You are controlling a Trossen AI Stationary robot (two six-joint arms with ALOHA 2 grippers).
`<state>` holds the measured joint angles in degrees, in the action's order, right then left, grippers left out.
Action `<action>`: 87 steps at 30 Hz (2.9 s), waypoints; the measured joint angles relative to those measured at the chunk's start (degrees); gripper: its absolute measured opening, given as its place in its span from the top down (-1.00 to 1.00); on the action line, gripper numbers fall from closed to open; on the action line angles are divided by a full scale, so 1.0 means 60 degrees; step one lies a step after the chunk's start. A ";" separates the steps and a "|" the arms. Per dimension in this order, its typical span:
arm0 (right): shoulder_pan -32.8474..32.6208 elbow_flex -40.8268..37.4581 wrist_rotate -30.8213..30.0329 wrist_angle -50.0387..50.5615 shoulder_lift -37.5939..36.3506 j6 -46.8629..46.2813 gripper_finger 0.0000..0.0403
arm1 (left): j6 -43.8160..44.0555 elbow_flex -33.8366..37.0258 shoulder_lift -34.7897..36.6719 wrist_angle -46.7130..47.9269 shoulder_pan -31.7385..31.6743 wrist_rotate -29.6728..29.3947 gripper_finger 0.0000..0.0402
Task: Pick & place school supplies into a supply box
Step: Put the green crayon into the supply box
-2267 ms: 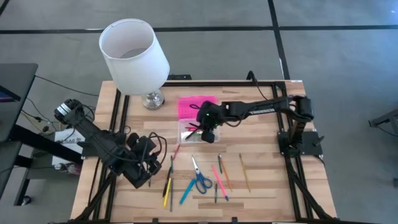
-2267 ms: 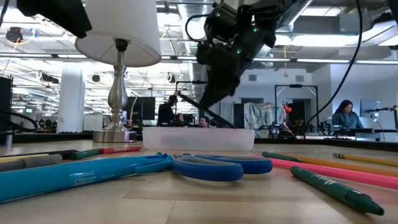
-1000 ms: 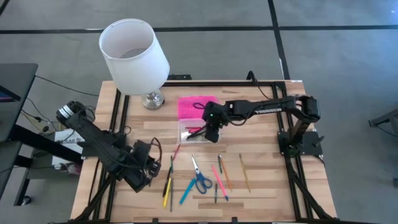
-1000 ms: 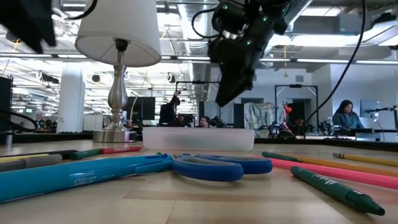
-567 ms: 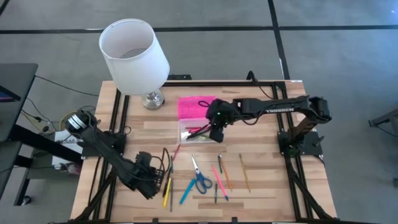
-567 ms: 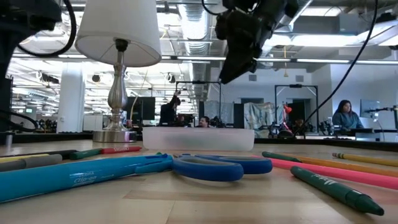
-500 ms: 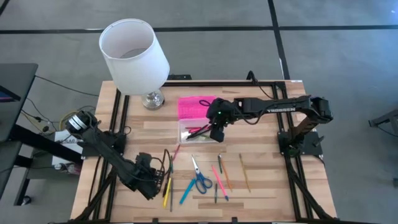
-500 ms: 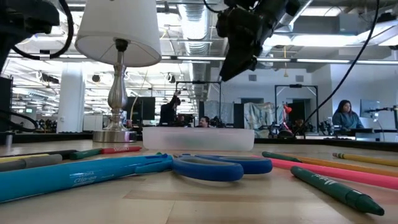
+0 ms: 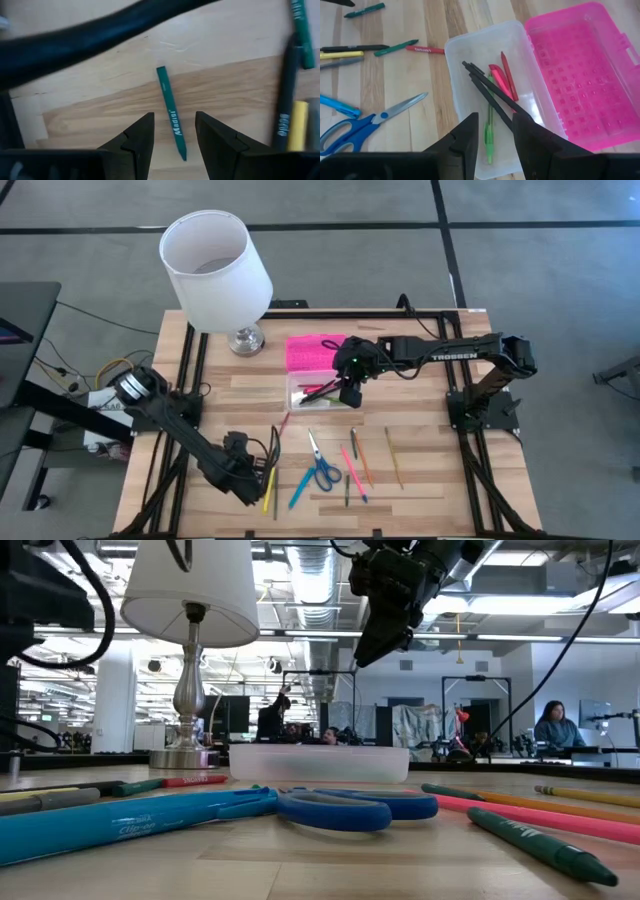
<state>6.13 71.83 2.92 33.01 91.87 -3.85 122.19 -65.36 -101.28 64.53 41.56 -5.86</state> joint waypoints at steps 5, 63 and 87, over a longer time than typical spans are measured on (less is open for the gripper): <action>0.0000 0.0000 0.0033 -0.0006 0.0001 0.0072 0.45 | 0.0004 0.0306 -0.0136 -0.0475 -0.0004 0.0037 0.31; -0.0813 0.0000 0.0036 0.0504 0.0005 -0.0635 0.45 | -0.8066 0.2153 0.0150 -0.3482 -0.0648 0.0631 0.84; -0.1286 0.0000 -0.0004 0.0504 0.0008 -0.1137 0.45 | -0.9991 0.1946 0.0433 -0.3101 -0.0456 -0.0277 0.85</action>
<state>-1.58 71.83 2.90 36.03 91.92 -10.68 62.24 -53.68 -98.68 45.92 38.83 -7.52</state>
